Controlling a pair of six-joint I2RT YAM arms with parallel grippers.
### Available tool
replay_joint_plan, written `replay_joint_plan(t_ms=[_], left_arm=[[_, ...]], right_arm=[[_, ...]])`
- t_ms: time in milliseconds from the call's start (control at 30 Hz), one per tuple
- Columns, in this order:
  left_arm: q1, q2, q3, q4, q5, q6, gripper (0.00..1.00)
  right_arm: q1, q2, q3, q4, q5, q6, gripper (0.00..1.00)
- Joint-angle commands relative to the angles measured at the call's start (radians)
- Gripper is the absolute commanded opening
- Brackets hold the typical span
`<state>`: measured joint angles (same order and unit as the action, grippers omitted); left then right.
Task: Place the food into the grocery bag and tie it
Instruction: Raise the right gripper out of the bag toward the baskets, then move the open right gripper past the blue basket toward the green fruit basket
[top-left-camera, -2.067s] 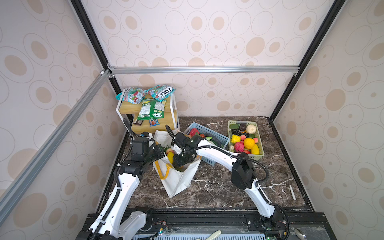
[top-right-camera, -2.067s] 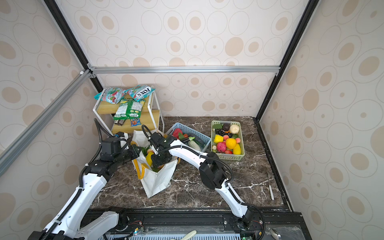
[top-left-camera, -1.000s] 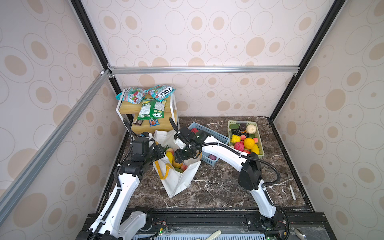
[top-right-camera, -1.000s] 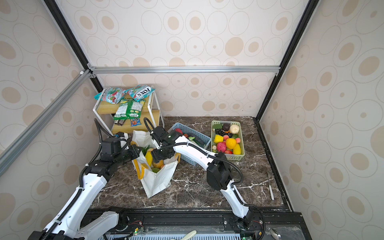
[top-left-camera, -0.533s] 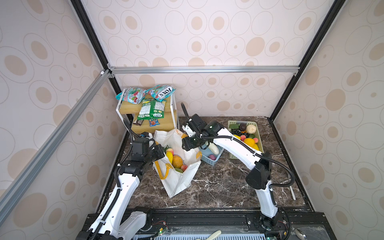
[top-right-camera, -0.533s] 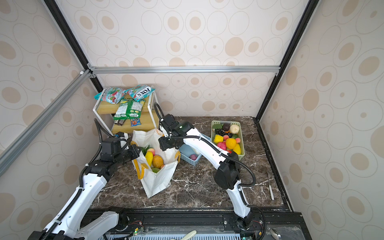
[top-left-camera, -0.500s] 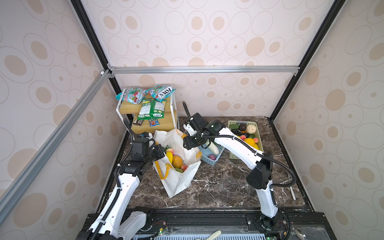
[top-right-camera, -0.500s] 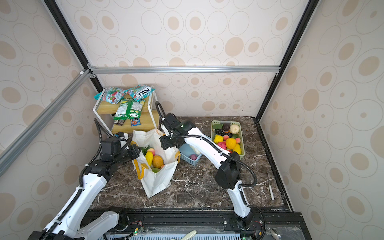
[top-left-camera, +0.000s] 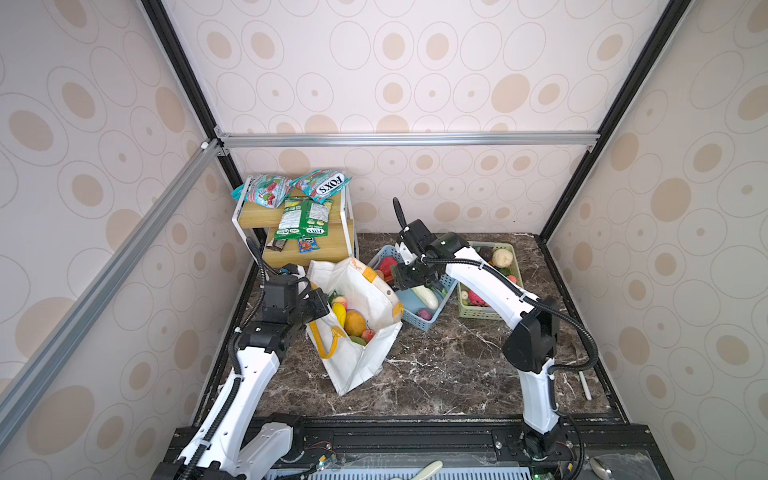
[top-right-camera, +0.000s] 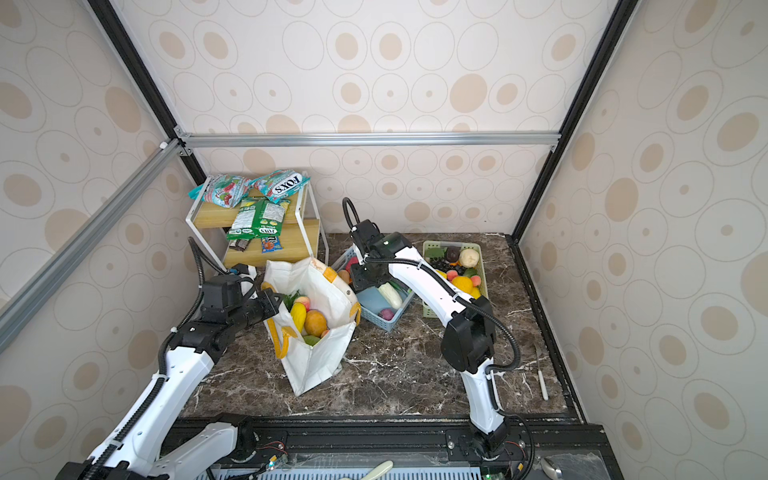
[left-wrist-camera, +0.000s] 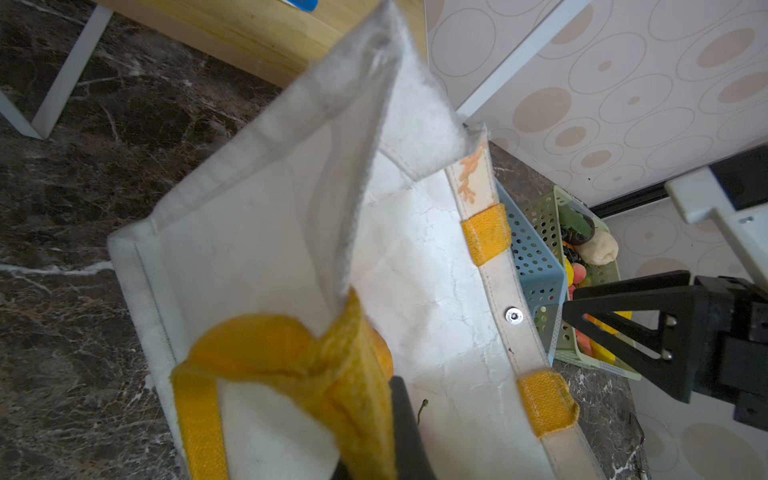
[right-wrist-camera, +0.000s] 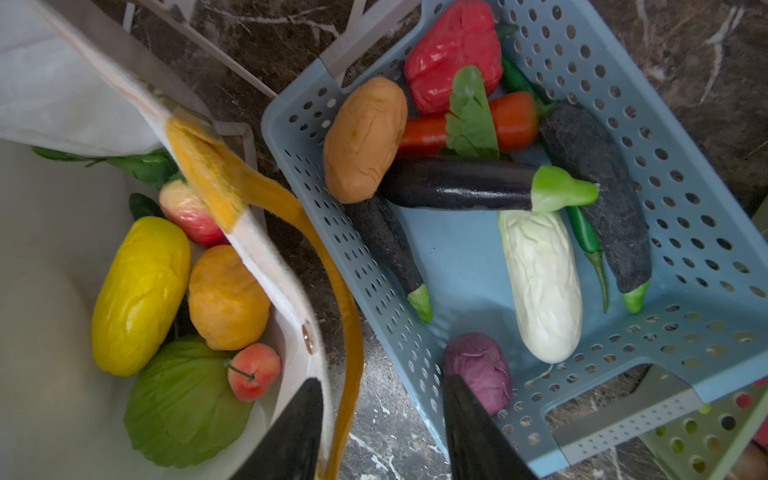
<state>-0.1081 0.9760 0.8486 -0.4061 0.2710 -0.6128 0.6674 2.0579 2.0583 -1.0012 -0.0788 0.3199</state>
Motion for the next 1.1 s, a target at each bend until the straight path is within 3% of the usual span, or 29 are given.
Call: replay_joint_plan(t_ms=[0, 200, 333, 500, 800, 1067], left_arm=[[0.007, -0.014, 0.020, 0.046, 0.002, 0.002, 0.00], [0.006, -0.010, 0.020, 0.046, 0.004, 0.004, 0.00], [0.007, -0.010, 0.020, 0.047, 0.005, 0.004, 0.00], [0.006, -0.008, 0.018, 0.047, 0.003, 0.004, 0.00], [0.007, -0.014, 0.002, 0.062, 0.002, -0.013, 0.00], [0.008, -0.010, 0.018, 0.024, -0.066, -0.025, 0.00]], right_arm=[[-0.007, -0.051, -0.035, 0.015, -0.015, -0.018, 0.52], [-0.006, -0.055, -0.084, 0.065, -0.106, -0.012, 0.54], [-0.007, -0.046, -0.120, 0.098, -0.186, 0.006, 0.49], [-0.008, -0.041, -0.163, 0.136, -0.239, 0.038, 0.37], [-0.006, -0.071, -0.175, 0.150, -0.301, 0.063, 0.03], [-0.006, -0.135, -0.146, 0.161, -0.373, 0.084, 0.00]])
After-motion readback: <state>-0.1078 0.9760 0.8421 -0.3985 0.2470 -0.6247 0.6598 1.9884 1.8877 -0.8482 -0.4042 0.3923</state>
